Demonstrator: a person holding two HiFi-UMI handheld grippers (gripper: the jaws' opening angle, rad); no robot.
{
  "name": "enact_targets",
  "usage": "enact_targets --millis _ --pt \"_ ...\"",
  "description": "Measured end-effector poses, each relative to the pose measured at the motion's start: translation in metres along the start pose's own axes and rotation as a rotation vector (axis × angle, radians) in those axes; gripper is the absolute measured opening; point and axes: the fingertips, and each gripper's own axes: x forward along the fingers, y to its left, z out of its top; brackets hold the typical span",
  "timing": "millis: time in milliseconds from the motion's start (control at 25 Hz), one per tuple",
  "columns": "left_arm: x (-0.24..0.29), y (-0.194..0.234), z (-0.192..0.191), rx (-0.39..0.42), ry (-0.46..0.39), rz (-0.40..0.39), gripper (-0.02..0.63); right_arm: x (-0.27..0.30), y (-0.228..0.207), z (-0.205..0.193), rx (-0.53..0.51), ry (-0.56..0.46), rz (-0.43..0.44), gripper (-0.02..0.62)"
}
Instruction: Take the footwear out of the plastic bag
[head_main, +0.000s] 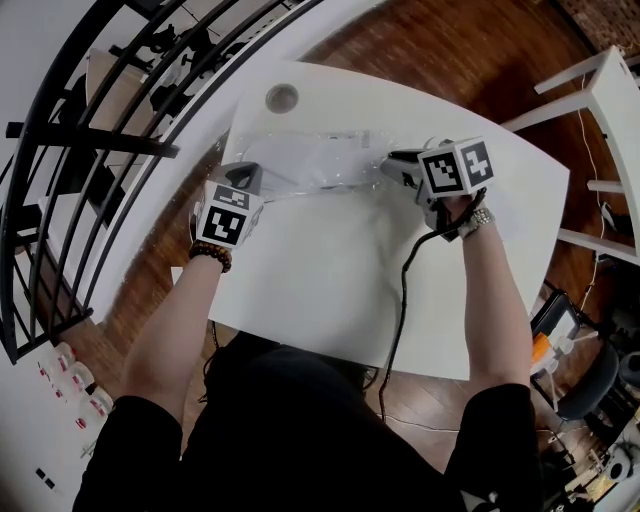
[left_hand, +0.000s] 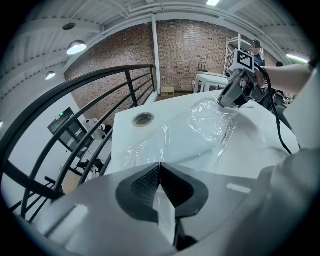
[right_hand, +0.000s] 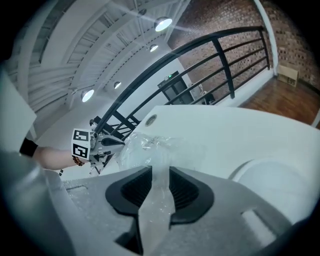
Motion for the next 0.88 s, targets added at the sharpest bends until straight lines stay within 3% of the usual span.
enact_targets --millis 520,880 --pt "-0.004 -0.004 -0.001 -0.021 0.002 -0.015 0.020 -0.030 0.000 0.019 -0.052 -0.065 -0.066 0.095" --pt "-0.003 -0.003 0.000 -0.027 0.001 -0.016 0.020 -0.001 0.001 0.001 -0.014 0.050 -0.018 0.094"
